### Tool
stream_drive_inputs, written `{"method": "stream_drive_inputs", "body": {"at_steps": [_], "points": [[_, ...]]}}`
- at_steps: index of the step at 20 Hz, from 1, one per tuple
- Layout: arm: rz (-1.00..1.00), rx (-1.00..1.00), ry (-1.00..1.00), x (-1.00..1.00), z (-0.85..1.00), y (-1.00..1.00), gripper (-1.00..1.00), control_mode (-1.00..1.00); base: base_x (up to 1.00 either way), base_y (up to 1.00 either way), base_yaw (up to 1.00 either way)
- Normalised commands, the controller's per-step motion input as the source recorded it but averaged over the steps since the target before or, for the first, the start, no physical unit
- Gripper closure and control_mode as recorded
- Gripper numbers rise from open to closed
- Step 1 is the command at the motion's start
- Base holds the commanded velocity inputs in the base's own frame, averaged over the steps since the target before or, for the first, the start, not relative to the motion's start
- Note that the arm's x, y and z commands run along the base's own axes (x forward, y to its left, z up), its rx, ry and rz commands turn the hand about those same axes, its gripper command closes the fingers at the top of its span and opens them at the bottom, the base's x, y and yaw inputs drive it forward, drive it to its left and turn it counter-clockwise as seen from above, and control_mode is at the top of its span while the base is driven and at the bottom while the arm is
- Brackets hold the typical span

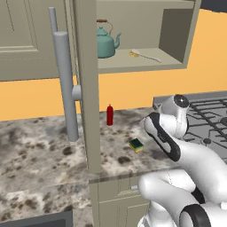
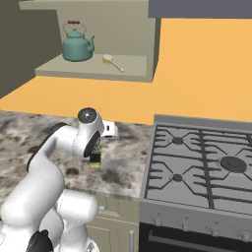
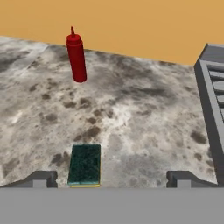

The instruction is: Pick the sponge and dish brush from the cabinet and place them on the counter.

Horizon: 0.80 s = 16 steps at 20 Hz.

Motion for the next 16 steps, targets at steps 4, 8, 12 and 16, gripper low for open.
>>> {"method": "stream_drive_inputs", "body": {"at_steps": [4, 8, 12, 16], "points": [[0.0, 0.0, 0.04, -0.24, 0.43, -0.06, -1.0, -1.0, 0.0, 0.0, 0.0], [-0.01, 0.02, 0.16, -0.02, 0.25, 0.0, -1.0, -1.0, 0.0, 0.0, 0.0], [0.0, 0.1, 0.1, -0.01, 0.43, -0.03, -1.0, -1.0, 0.0, 0.0, 0.0], [0.0, 0.09, 0.09, -0.06, 0.59, -0.01, -1.0, -1.0, 0.0, 0.0, 0.0]]}}
